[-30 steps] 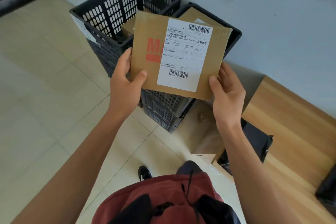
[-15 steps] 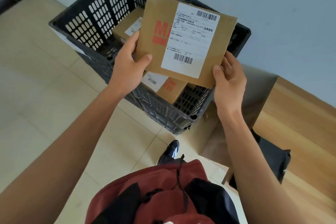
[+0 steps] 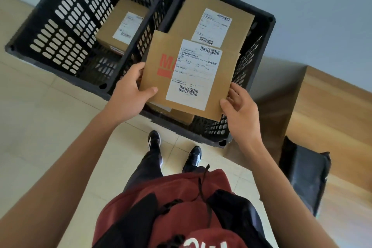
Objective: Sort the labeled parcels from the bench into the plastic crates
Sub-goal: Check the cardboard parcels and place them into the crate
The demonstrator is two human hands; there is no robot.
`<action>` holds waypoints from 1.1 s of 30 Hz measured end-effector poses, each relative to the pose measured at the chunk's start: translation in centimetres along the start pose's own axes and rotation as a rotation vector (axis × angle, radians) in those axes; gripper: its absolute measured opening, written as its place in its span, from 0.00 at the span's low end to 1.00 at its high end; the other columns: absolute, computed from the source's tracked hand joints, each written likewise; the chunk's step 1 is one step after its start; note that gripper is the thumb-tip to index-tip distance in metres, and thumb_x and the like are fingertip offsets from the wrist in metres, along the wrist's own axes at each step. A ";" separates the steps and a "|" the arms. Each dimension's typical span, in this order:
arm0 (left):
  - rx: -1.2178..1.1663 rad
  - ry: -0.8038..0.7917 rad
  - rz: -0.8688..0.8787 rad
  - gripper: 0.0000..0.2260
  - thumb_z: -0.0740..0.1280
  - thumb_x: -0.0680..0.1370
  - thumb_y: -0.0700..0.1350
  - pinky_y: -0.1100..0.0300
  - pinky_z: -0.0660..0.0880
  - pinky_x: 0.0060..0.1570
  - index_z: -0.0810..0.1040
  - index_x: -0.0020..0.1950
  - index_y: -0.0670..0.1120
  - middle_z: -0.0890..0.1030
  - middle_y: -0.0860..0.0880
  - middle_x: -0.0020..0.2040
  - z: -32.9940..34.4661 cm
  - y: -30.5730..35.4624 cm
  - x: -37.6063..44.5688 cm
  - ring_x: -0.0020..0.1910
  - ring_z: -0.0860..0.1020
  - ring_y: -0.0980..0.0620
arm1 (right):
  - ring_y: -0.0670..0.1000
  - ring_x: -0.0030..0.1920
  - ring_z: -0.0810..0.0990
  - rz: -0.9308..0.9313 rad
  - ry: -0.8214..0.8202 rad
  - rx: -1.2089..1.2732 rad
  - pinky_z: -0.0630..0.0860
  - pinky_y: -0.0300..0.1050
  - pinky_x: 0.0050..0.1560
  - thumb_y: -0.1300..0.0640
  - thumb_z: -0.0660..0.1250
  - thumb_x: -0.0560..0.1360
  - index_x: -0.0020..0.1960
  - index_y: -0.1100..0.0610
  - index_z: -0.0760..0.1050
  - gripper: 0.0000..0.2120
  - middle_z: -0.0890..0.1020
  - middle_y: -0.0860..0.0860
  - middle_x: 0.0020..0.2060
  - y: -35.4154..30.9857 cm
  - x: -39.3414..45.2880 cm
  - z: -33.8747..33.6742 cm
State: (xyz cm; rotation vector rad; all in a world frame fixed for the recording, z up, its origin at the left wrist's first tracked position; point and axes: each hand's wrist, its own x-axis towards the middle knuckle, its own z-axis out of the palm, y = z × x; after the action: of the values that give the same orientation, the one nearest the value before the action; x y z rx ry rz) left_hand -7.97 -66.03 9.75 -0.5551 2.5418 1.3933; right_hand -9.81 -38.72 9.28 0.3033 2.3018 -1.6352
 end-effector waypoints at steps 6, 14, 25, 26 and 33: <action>-0.008 -0.080 -0.040 0.29 0.74 0.79 0.41 0.67 0.73 0.61 0.67 0.77 0.51 0.77 0.59 0.66 -2.0 -2.4 0.8 0.60 0.76 0.66 | 0.37 0.63 0.80 0.083 0.090 -0.025 0.81 0.36 0.58 0.63 0.64 0.84 0.75 0.45 0.72 0.23 0.81 0.36 0.62 -0.6 -1.4 2.5; 0.173 -0.282 -0.016 0.33 0.71 0.81 0.44 0.56 0.71 0.66 0.59 0.82 0.49 0.74 0.51 0.73 -2.8 -4.0 3.0 0.66 0.74 0.54 | 0.36 0.60 0.81 0.227 0.188 -0.037 0.79 0.34 0.60 0.65 0.61 0.83 0.74 0.47 0.73 0.23 0.83 0.37 0.59 0.8 -2.1 6.5; 0.450 -0.420 0.119 0.46 0.70 0.82 0.43 0.52 0.54 0.79 0.35 0.84 0.49 0.40 0.50 0.86 -0.3 -4.6 5.5 0.84 0.49 0.48 | 0.42 0.63 0.77 0.345 0.146 -0.099 0.77 0.26 0.49 0.65 0.62 0.84 0.78 0.52 0.66 0.24 0.80 0.45 0.68 2.5 1.4 8.1; 0.465 -0.425 0.133 0.46 0.70 0.82 0.42 0.51 0.55 0.79 0.36 0.84 0.50 0.37 0.50 0.85 0.0 -4.8 5.5 0.84 0.48 0.47 | 0.43 0.64 0.77 0.351 0.141 -0.099 0.77 0.26 0.47 0.64 0.63 0.84 0.78 0.52 0.65 0.24 0.79 0.46 0.69 2.7 1.6 8.2; 0.534 -0.448 0.072 0.39 0.67 0.84 0.50 0.43 0.57 0.79 0.43 0.85 0.49 0.32 0.46 0.83 1.5 -5.3 5.2 0.84 0.42 0.44 | 0.47 0.70 0.77 0.372 0.147 -0.111 0.78 0.36 0.54 0.61 0.64 0.84 0.79 0.51 0.65 0.25 0.78 0.47 0.72 3.9 2.1 8.9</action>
State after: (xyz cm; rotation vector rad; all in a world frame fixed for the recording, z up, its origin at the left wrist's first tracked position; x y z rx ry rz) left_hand -10.60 -68.55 3.14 -0.0464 2.4146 0.6912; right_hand -9.39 -45.86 2.32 0.7957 2.2565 -1.3343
